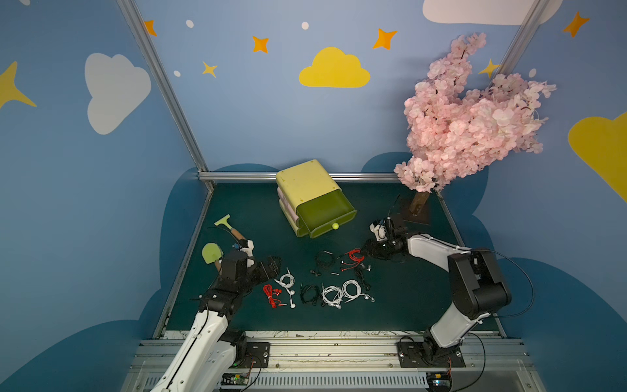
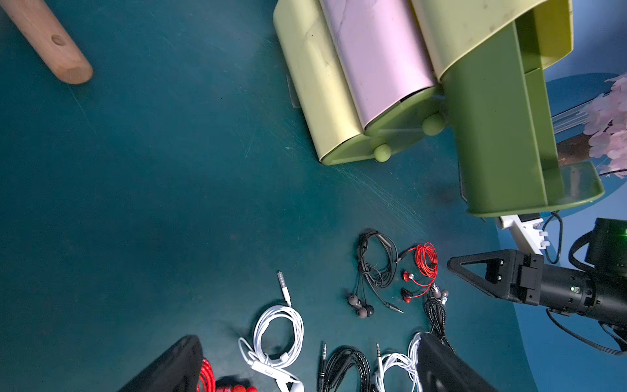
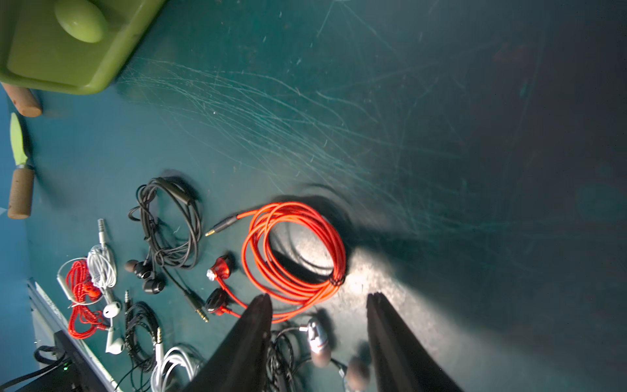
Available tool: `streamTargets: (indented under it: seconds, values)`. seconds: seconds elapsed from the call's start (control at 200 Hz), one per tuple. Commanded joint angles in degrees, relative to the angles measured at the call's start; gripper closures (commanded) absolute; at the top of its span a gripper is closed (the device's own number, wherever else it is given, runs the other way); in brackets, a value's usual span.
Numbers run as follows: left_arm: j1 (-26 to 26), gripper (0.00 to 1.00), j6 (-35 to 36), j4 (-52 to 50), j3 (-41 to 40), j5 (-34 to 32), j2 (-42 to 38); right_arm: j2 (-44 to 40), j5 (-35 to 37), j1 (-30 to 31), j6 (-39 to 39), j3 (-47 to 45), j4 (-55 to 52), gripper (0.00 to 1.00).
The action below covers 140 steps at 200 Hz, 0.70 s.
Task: Place the wired earphones into the drawer by color
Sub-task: Pick up the wired earphones from the center of the board.
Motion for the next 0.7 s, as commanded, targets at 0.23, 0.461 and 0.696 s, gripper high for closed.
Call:
streamTargets:
  seconds: [0.23, 0.461, 0.696]
  values:
    - [-0.11, 0.00, -0.48, 0.16, -0.86, -0.35, -0.54, 4.43, 5.55, 2.82, -1.54, 4.28, -4.04, 0.59]
    - [-0.07, 0.00, -0.64, 0.19, -1.05, -0.23, -0.58, 7.07, 8.73, 4.97, -1.23, 6.82, -6.10, 0.63]
    - [-0.11, 0.00, -0.67, -0.47, -1.41, -0.75, -1.75, 8.37, 11.01, 4.91, -0.08, 7.58, -7.74, 0.70]
